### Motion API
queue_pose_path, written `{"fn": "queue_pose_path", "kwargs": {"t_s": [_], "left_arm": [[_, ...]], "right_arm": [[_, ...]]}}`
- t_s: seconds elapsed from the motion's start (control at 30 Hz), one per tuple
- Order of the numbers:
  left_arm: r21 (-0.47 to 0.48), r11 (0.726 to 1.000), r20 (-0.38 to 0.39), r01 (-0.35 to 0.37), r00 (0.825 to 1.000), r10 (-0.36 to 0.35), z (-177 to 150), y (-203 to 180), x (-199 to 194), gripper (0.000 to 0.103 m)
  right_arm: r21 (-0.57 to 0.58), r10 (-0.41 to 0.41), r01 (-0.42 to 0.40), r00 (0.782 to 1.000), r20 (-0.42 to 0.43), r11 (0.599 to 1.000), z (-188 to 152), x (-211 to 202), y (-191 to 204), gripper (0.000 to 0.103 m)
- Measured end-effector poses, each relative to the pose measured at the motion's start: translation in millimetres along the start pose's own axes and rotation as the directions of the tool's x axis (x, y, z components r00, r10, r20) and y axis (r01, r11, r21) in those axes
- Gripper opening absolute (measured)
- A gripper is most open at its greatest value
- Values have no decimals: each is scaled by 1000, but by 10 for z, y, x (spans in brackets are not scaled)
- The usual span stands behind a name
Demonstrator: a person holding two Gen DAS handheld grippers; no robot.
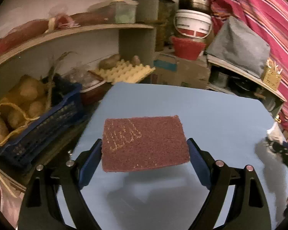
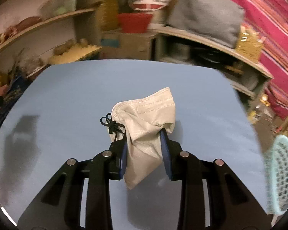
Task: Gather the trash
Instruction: 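Carry the maroon pad and white mask over the blue basket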
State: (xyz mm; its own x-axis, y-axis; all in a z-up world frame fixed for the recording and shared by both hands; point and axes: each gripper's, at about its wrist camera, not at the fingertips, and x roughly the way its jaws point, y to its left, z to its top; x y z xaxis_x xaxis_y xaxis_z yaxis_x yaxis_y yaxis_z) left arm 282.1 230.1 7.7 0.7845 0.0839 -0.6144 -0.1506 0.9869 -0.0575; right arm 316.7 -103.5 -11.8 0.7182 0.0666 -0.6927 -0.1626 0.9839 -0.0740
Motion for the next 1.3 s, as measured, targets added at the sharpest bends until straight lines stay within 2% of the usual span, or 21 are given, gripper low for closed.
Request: {"fn": "queue_pose_path", "kwargs": {"t_s": [0.2, 0.4, 0.7, 0.8, 0.9, 1.03, 1.3], "left_arm": [[34, 999, 9, 32, 999, -33, 49, -448, -47, 85], [103, 993, 31, 64, 997, -68, 41, -978, -189, 85], [162, 972, 53, 168, 983, -178, 44, -1795, -495, 85], [202, 966, 74, 161, 981, -178, 39, -2076, -581, 85], [216, 958, 70, 188, 976, -207, 6, -2354, -609, 85], [262, 945, 75, 194, 972, -221, -82, -2782, -609, 85], [289, 898, -5, 332, 938, -346, -282, -3785, -493, 85]], "right_arm": [[54, -110, 108, 993, 46, 993, -170, -414, -880, 31], [187, -136, 123, 989, 57, 975, -376, -624, -1635, 32], [236, -185, 158, 978, 98, 959, -554, -1004, -2237, 33], [238, -201, 172, 974, 101, 956, -620, -1108, -2391, 34], [245, -232, 203, 968, 94, 948, -718, -1187, -2600, 34], [297, -227, 194, 971, 80, 935, -835, -1219, -2877, 34], [375, -229, 188, 971, 68, 908, -1027, -1303, -3320, 34]]}}
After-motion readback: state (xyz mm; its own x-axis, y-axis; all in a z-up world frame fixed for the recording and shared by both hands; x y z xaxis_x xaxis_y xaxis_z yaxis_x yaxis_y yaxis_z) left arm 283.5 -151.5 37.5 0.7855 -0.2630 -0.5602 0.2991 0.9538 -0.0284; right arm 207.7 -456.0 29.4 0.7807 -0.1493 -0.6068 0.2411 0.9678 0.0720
